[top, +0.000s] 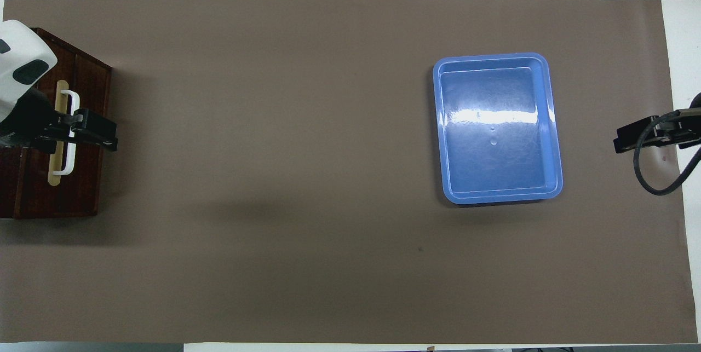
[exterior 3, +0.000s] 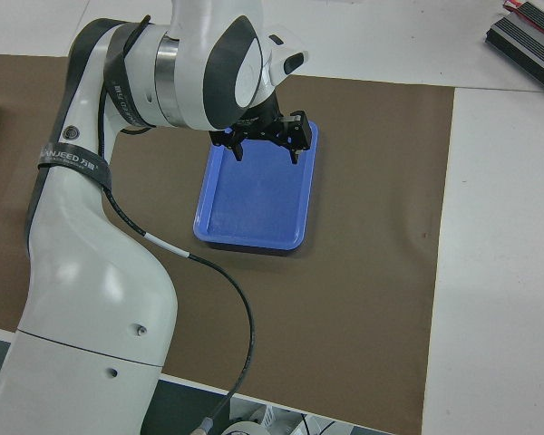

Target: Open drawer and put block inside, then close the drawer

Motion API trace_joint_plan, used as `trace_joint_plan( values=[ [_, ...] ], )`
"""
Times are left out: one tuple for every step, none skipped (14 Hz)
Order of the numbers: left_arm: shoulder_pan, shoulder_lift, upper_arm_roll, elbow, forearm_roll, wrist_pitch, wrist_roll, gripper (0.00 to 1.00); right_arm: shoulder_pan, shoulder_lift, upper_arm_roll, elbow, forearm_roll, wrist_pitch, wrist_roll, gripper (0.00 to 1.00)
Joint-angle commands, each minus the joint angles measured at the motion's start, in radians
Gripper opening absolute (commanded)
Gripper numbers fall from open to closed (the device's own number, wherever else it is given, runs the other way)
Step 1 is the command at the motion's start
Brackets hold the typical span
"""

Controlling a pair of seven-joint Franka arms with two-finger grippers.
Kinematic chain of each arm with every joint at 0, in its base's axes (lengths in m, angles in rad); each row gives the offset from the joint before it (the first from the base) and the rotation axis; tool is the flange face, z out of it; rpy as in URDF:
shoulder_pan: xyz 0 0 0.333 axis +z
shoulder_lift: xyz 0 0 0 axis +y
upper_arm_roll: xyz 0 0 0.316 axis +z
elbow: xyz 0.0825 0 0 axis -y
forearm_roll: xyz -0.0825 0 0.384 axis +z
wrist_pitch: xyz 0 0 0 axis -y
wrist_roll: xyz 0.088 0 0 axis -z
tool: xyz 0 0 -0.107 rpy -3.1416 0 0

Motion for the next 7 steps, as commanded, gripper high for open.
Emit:
trace_joint_plan(
  values=[
    [-0.020, -0.005, 0.029, -0.009, -0.013, -0.007, 0.041, 1.00, -0.013, -0.002, 0.010, 0.008, -0.005, -0.015, 0.011, 1.00],
    [-0.020, 0.012, 0.034, 0.003, -0.013, -0.010, 0.046, 1.00, -0.015, -0.002, 0.010, 0.008, -0.005, -0.014, 0.010, 1.00],
    [-0.020, 0.012, 0.046, 0.004, -0.013, -0.012, 0.046, 1.00, -0.015, -0.002, 0.010, 0.008, -0.005, -0.014, 0.010, 1.00],
    [-0.020, 0.014, 0.057, 0.007, -0.013, -0.012, 0.046, 1.00, -0.015, -0.002, 0.010, 0.008, -0.005, -0.015, 0.010, 1.00],
    [-0.020, 0.014, 0.055, 0.008, -0.013, -0.012, 0.045, 1.00, -0.013, -0.002, 0.010, 0.008, -0.005, -0.015, 0.011, 1.00],
    [-0.018, 0.011, 0.049, 0.006, -0.015, -0.010, 0.043, 1.00, -0.013, -0.002, 0.010, 0.008, -0.005, -0.015, 0.010, 1.00],
    [-0.018, 0.008, 0.048, 0.003, -0.015, -0.009, 0.043, 1.00, -0.013, -0.002, 0.010, 0.008, -0.005, -0.015, 0.011, 1.00]
  ],
)
